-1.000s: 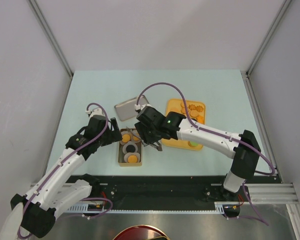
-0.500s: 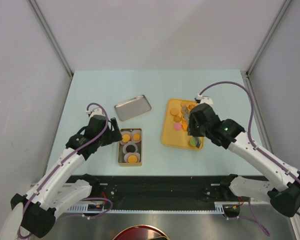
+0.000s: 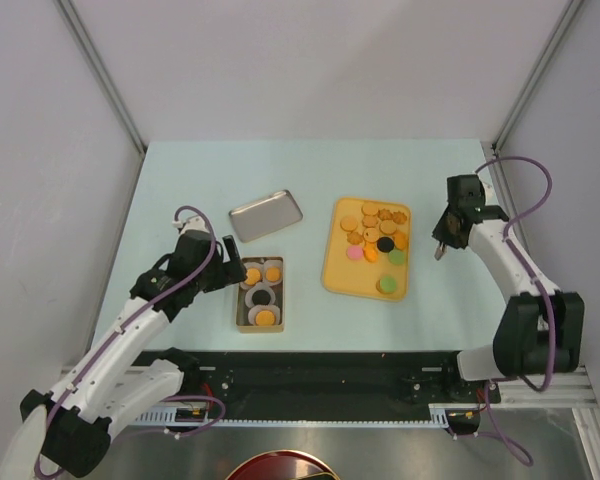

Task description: Pack the cookies

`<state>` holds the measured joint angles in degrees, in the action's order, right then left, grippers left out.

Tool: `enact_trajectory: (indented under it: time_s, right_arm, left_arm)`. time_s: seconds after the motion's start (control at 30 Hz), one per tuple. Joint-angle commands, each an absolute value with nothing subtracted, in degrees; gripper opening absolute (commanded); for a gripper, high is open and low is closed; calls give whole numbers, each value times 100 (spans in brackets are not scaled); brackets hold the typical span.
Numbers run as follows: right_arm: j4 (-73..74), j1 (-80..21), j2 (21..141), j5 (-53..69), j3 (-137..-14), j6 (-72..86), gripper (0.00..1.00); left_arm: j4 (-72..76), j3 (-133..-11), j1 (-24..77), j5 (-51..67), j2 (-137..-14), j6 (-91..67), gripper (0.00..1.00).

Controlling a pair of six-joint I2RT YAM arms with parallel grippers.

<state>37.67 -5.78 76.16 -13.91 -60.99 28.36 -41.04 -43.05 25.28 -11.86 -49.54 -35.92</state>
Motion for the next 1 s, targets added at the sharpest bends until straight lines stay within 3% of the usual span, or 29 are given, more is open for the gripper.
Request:
enact_trajectory:
  time_s: [0.0,0.23,0.4,0.47,0.6,0.8,0.97]
  right_arm:
    - [3402,-62,8664,-1063,-6345,2681,18]
    - [3428,132,9922,-985,-6706,2733,29]
    - [3498,158,10466,-914,-6794,2681,57]
    - [3463,158,10477,-861,-6733,2698,62]
    - [3366,132,10205,-861,-6566,2847,79]
    - [3419,-176,9133,-1336,-6504,3076,89]
    - [3568,-701,7905,-1467,-6504,3217,90]
  left_arm:
    - [-3920,-4289,2558,-1011,-4711,-3525,100]
    - [-3999,-4324,2558,-1037,-4570,-3551,100]
    - [-4008,-4324,2558,-1020,-4597,-3586,100]
    - [-4008,-4316,2558,-1020,-4597,-3595,100]
    - [-4017,-4307,2558,-1046,-4623,-3595,100]
    - [-3929,-4298,2558,-967,-4614,-3595,100]
    - [-3955,-4438,2558,-993,-4737,-3630,100]
